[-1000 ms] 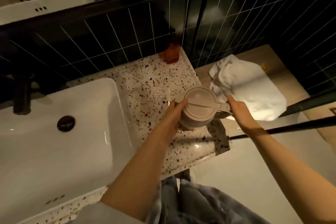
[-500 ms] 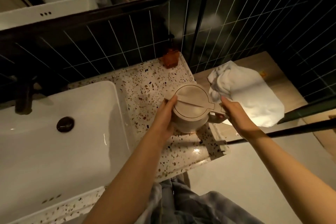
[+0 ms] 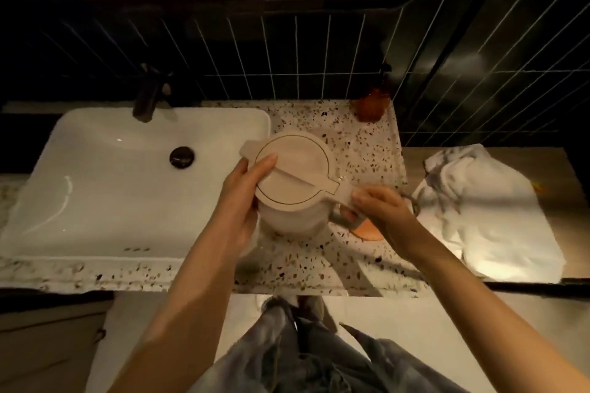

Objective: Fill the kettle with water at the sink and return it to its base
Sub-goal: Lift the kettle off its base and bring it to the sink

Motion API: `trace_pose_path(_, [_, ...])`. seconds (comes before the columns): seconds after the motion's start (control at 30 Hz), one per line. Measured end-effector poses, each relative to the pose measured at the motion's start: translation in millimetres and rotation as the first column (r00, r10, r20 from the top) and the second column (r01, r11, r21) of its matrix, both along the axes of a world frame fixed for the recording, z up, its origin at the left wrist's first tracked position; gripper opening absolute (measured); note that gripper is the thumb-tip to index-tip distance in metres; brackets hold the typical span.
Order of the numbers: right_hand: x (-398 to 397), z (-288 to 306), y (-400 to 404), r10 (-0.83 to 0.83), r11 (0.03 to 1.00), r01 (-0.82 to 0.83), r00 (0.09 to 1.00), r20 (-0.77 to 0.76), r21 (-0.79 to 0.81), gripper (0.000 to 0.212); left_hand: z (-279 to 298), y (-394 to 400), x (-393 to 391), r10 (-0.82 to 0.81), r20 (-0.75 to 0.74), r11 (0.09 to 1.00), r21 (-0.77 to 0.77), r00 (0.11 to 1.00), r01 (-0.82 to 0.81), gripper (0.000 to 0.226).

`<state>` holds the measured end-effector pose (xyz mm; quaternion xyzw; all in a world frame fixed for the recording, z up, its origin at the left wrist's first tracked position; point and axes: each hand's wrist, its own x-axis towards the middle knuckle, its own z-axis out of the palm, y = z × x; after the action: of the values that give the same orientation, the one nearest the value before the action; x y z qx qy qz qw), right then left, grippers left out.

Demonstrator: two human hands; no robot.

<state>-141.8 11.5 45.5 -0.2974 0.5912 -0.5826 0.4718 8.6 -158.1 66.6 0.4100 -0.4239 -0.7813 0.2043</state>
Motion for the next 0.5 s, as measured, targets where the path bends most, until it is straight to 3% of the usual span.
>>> trace_pose_path(0.17, [34,-3,-26,0.154,0.988,-0.154,0.988,-0.001,-0.017,0.036,-2,-7,54,0.115,0.039,0.993,0.003,0.993,-0.115,0.037])
trace_pose_path(0.33, [59,-11,-44,0.235,0.972,-0.235,0.972,0.002,-0.019,0.041,-7,-9,92,0.122,0.082,0.992,-0.018,0.989,-0.121,0.052])
trace_pose_path(0.5, [79,-15,-45,0.229,0.973,-0.228,0.973,0.030,-0.030,0.038,-10,-16,111,0.116,0.085,0.992,0.032,0.990,-0.119,0.055])
